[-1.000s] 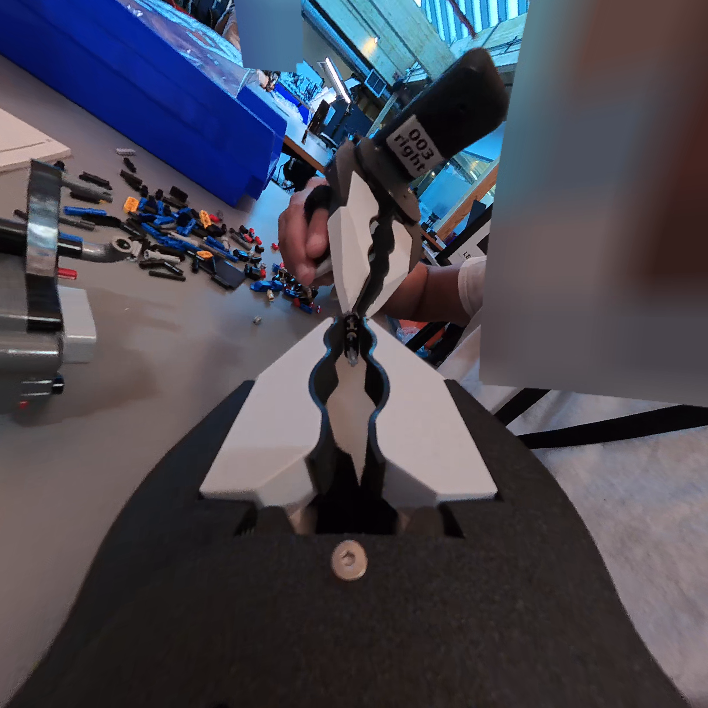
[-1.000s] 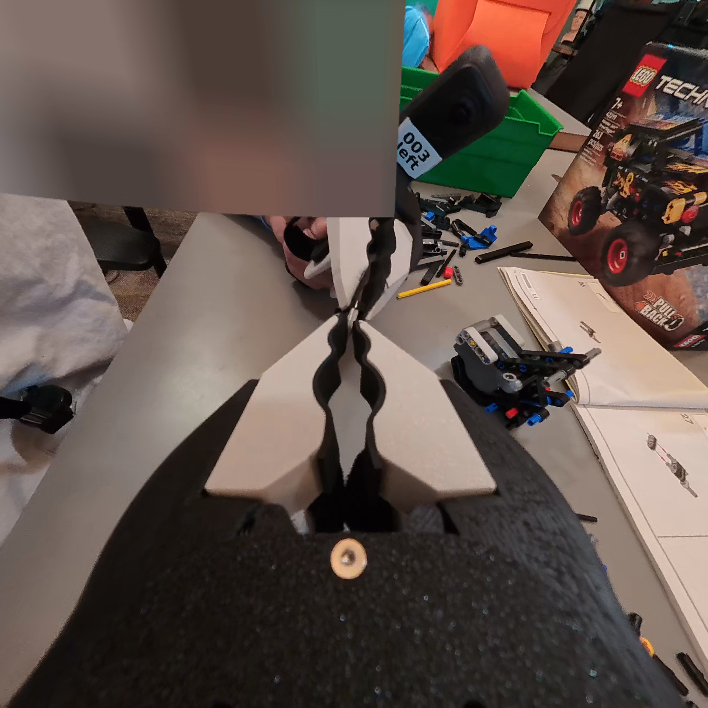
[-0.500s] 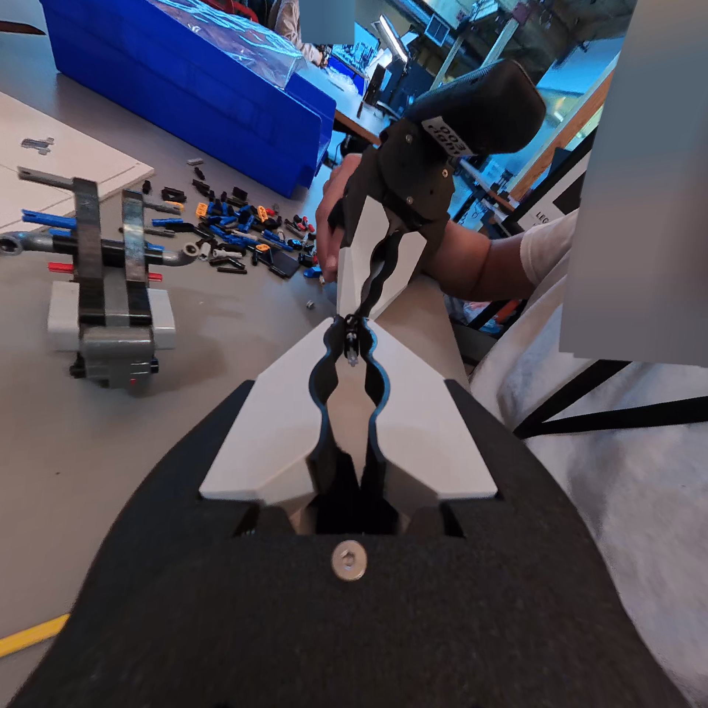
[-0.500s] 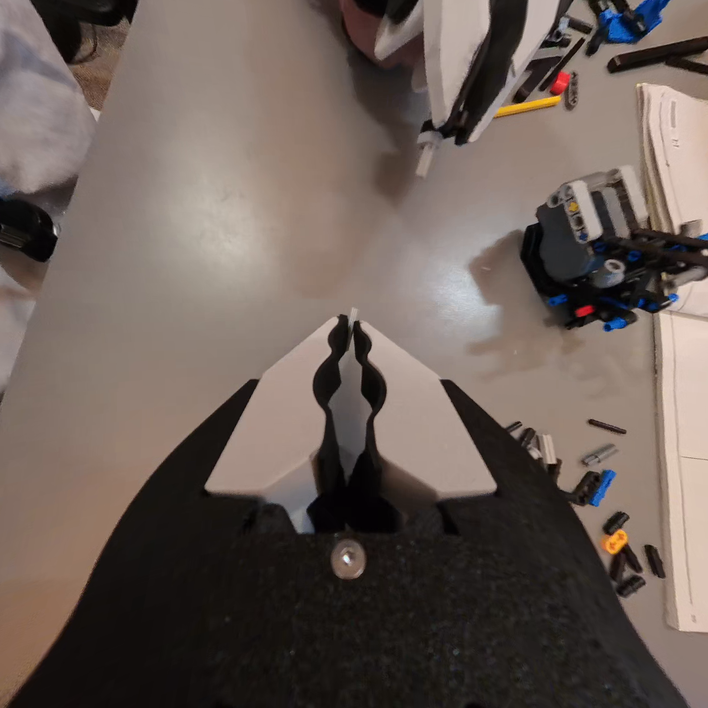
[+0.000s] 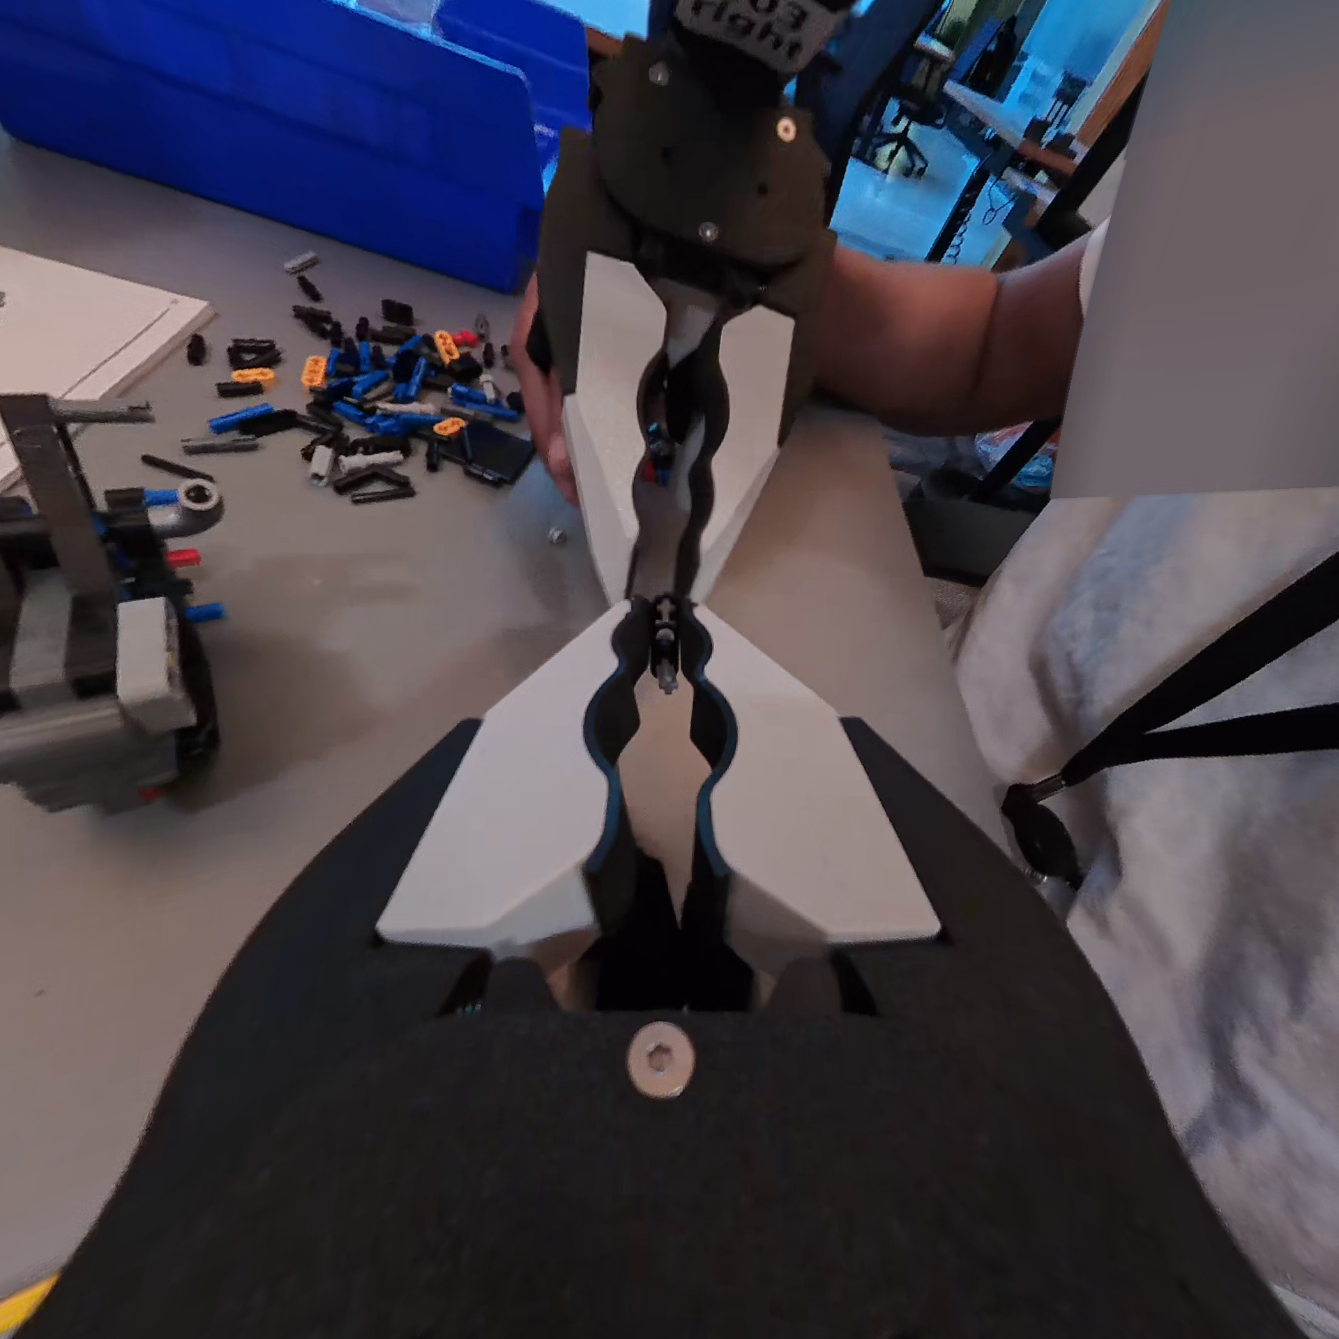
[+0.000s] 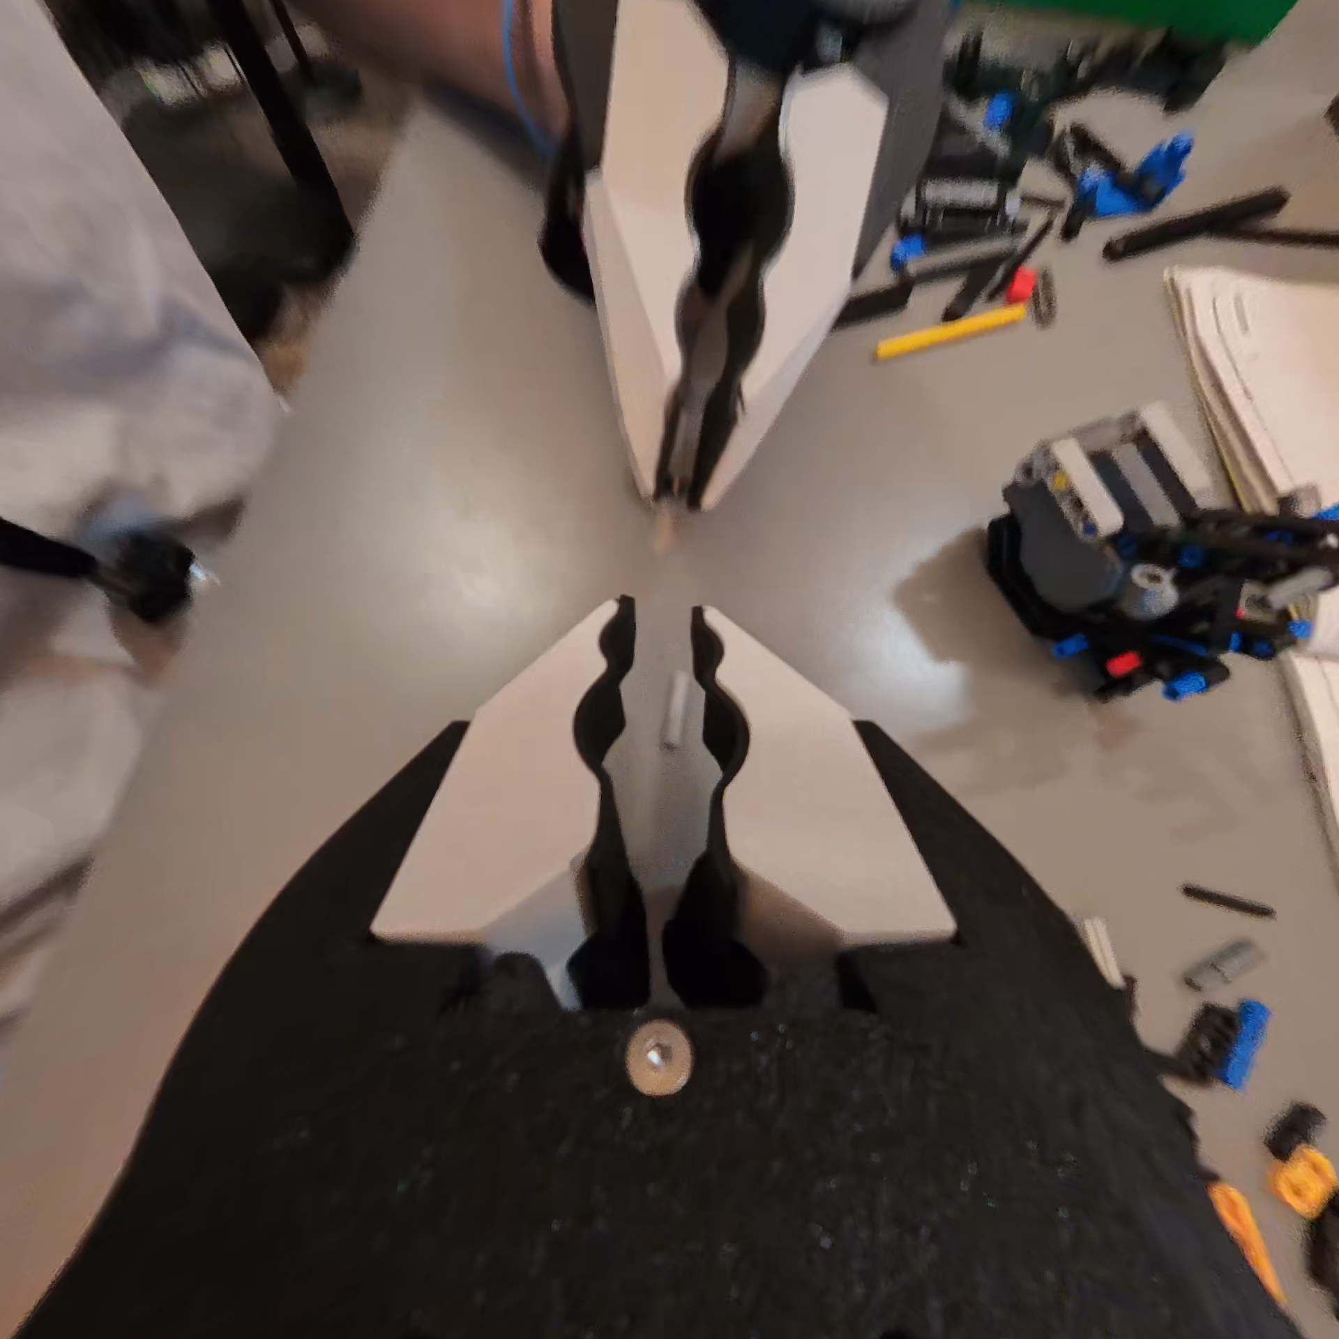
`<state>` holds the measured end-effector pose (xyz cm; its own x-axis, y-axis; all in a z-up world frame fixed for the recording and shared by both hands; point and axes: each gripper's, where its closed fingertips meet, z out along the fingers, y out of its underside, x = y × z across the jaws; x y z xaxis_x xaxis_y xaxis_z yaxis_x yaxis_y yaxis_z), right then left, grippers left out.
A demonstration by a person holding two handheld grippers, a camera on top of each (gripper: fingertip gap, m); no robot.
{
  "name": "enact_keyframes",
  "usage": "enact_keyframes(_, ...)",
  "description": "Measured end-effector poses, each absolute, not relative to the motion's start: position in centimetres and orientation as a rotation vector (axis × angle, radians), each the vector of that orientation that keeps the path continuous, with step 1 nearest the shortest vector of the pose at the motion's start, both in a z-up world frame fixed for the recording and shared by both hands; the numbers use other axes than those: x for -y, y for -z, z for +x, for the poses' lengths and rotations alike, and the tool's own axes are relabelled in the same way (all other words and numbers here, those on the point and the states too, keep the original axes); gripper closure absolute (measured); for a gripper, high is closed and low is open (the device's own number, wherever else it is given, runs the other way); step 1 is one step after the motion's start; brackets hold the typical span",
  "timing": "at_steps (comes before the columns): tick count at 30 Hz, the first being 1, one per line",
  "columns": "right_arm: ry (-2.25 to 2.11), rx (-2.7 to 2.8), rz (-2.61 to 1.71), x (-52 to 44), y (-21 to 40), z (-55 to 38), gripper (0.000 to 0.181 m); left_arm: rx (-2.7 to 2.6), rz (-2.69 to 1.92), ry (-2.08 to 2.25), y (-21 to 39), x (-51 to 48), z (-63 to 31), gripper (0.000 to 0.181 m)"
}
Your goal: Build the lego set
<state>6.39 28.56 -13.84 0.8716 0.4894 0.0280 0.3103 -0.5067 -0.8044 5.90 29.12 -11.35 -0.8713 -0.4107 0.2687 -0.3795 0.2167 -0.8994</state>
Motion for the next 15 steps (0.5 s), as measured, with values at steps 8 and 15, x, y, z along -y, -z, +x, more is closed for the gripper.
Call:
enact_keyframes(8, -0.251, 0.509, -2.030, -30.4, 12.1, 5.5, 0.177, -2.352, -0.776, 1.887, 10.1, -28.9, 6.1, 0.176)
enact_keyframes(15, -0.112, 0.631, -2.189, -29.9, 14.9, 5.7, 0.178, -2.509, -0.664, 1.564, 13.2, -29.3, 5.7, 0.176)
